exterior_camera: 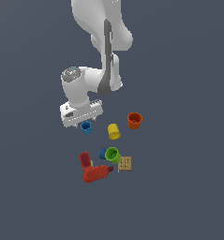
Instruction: Pick up a designated object from a clutter of objects.
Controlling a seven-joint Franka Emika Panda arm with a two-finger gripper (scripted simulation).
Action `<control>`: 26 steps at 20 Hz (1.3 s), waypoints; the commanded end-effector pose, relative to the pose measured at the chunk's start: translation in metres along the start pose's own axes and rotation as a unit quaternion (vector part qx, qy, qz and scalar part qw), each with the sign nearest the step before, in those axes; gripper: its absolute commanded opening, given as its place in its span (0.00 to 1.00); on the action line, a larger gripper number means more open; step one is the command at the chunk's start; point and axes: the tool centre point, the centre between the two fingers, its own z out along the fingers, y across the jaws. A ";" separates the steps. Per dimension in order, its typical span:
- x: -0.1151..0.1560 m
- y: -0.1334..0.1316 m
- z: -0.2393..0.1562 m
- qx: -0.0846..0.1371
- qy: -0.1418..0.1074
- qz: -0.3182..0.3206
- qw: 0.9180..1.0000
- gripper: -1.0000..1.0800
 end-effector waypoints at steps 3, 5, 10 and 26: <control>-0.001 0.000 0.009 0.000 0.000 0.000 1.000 0.96; -0.001 0.000 0.016 0.000 0.000 0.000 1.000 0.96; -0.001 -0.001 0.038 0.000 0.000 -0.001 1.000 0.96; -0.001 0.000 0.050 0.000 0.000 -0.001 1.000 0.00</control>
